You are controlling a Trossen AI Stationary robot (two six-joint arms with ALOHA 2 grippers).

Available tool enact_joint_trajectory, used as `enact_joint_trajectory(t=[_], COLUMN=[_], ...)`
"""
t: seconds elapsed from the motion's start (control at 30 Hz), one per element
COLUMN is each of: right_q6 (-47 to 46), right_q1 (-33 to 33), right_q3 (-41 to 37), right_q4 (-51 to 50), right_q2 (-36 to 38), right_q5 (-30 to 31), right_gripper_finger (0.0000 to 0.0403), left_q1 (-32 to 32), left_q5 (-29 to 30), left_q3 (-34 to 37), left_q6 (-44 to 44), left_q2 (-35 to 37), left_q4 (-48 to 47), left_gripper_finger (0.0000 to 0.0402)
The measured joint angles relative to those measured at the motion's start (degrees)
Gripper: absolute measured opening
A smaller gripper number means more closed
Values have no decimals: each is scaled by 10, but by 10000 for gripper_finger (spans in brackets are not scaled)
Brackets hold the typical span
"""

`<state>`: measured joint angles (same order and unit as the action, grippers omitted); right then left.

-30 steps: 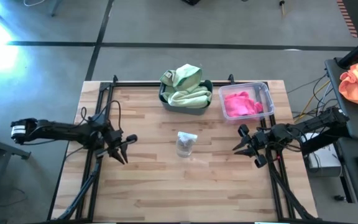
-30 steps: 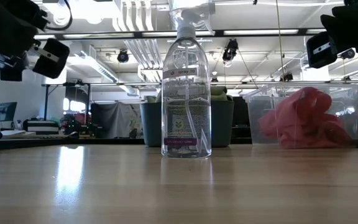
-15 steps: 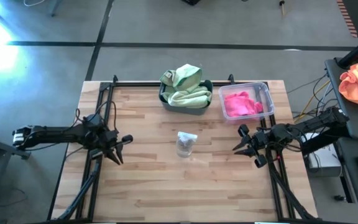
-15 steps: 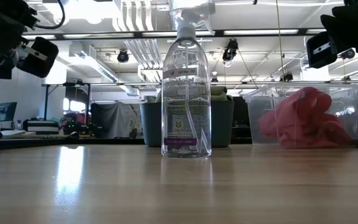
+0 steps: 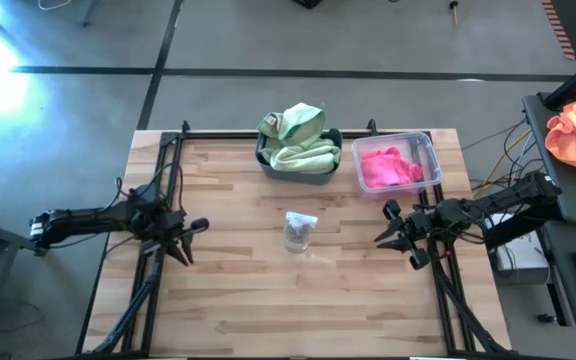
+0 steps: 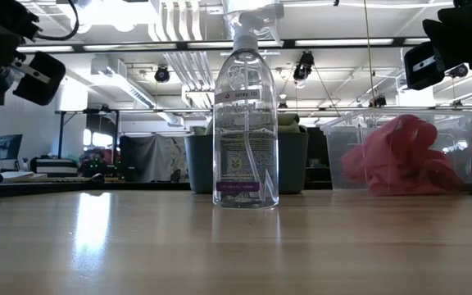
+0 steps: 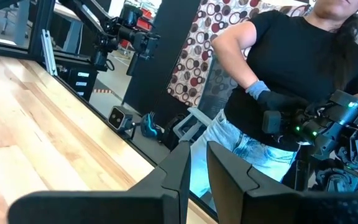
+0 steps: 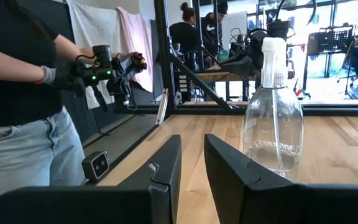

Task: Sort microfiber towel by color & place in baskets
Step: Return to Home Position

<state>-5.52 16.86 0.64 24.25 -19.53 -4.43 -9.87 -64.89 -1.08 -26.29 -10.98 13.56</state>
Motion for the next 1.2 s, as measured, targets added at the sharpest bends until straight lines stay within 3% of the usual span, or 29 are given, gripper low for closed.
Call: enact_joint_trajectory(t=[0.53, 1.2], right_q6=[0, 0], right_q1=[0, 0], right_q3=[0, 0], right_q4=[0, 0], right_q2=[0, 0], right_q5=[0, 0], right_gripper_finger=[63, 63], left_q1=[-17, -20], left_q5=[0, 29], left_q3=[0, -1], left_q6=[0, -49], left_q2=[110, 110], left_q4=[-127, -133], left_gripper_finger=[38, 38])
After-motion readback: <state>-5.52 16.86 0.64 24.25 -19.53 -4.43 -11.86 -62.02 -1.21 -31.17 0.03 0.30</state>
